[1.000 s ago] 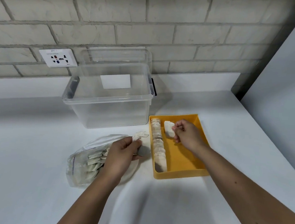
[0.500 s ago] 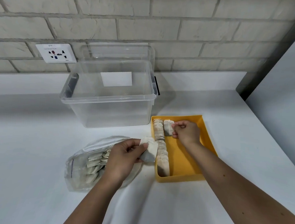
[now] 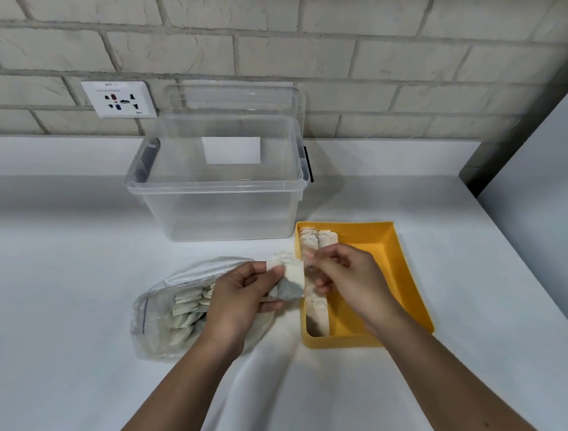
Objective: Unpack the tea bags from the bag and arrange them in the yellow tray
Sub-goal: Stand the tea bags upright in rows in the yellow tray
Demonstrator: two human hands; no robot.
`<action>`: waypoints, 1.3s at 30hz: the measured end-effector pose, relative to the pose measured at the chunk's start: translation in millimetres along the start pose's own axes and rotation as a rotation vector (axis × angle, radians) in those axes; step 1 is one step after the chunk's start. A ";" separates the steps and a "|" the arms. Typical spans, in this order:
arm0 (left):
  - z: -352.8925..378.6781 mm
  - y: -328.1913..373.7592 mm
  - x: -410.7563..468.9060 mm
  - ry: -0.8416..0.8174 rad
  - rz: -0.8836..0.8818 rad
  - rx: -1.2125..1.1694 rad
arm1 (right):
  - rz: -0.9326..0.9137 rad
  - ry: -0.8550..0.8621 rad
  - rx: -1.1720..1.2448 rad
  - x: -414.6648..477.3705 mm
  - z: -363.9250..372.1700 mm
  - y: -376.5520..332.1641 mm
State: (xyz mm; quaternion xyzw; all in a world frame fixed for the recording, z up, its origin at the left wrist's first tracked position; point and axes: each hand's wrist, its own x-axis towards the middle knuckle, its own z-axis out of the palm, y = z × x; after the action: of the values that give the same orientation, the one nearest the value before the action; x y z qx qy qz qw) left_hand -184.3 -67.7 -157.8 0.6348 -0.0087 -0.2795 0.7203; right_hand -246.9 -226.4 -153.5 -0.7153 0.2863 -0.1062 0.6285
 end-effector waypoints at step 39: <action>-3.7 -2.3 1.4 0.023 0.059 0.113 | -0.002 0.012 -0.033 26.0 -23.6 1.8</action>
State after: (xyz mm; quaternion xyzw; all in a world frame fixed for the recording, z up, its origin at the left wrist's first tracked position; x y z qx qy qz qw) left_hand -182.7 -65.1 -161.1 0.6770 -0.0351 -0.2499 0.6913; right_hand -238.3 -260.5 -156.2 -0.7253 0.2910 -0.1064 0.6148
